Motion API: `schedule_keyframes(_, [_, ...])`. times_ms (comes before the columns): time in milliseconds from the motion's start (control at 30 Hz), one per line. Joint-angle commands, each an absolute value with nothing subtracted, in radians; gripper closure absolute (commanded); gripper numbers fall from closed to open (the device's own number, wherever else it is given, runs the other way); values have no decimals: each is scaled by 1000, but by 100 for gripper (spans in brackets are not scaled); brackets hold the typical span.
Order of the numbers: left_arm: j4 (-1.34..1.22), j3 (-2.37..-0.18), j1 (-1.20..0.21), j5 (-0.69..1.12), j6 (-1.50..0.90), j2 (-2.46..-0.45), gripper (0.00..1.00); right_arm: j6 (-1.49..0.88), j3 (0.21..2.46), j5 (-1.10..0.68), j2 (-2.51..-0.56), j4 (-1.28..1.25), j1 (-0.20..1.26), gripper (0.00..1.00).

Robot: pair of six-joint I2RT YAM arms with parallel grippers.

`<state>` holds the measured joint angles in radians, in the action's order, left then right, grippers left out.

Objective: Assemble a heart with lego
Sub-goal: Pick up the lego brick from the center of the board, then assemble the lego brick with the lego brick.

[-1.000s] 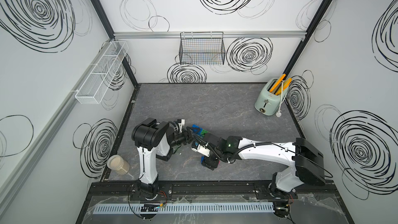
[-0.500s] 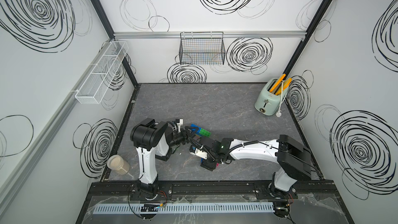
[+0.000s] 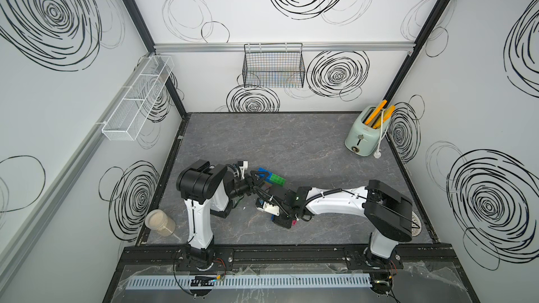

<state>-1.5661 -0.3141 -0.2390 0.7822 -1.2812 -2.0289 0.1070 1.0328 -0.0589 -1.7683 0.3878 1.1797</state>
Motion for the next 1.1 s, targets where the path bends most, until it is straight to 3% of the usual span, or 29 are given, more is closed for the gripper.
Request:
schedule_keyframes(0, [-1500, -298, -229, 762, -1259, -2041, 39, 124, 1059, -70, -1781, 387, 1170, 62])
schedule_keyframes(333, [-1496, -301, -235, 766, -1253, -2045, 39, 140, 1074, -81, -1743, 409, 1147, 79])
schedule_keyframes(700, [-1486, -312, -268, 779, -1245, -2049, 39, 153, 1118, -134, -1529, 510, 934, 79])
schedule_keyframes(1067, [-1481, -326, -293, 799, -1234, -2061, 39, 176, 1190, -127, -1588, 537, 847, 78])
